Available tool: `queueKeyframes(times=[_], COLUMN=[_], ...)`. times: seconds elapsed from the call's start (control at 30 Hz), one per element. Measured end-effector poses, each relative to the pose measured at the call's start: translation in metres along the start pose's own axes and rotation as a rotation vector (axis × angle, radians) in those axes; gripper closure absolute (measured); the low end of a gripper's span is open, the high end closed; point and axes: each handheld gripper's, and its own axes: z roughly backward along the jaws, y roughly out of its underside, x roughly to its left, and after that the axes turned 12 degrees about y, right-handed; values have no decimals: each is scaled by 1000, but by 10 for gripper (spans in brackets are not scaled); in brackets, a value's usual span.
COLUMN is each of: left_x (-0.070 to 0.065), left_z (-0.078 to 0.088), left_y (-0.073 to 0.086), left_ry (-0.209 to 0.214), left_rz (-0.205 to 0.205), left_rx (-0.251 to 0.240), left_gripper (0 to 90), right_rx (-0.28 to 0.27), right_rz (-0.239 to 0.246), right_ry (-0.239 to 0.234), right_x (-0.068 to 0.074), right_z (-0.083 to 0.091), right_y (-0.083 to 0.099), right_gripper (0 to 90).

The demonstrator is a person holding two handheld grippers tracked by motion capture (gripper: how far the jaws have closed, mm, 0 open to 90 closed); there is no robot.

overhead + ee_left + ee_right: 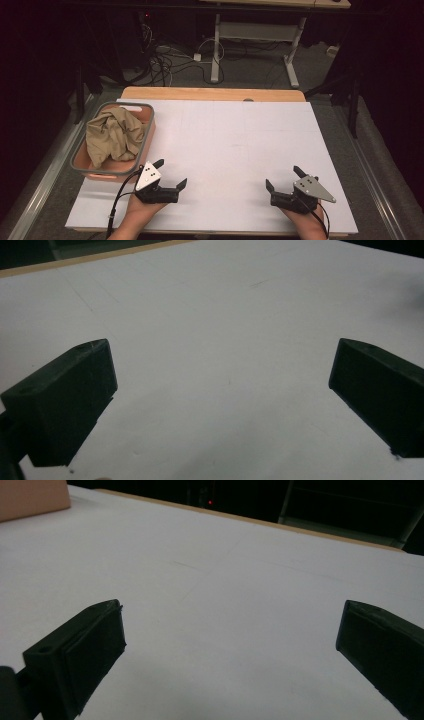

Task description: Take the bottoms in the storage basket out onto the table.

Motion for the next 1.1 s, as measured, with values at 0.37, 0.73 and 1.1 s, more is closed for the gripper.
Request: queueKeyframes(times=[0.37,0.73,1.1], left_x=[3,2,0], left_z=[0,-2,3], left_y=[-1,-1,-8], left_ry=[1,32,46], left_rz=[33,53,65], left_rx=[-1,18,32], left_gripper=[0,0,0], right_rx=[-20,-33,-38], right_rz=[1,9,13], right_ry=[-5,-6,-10], right_x=[-2,0,1], right_z=[4,5,4], right_y=[1,-1,-1], right_gripper=[6,6,6])
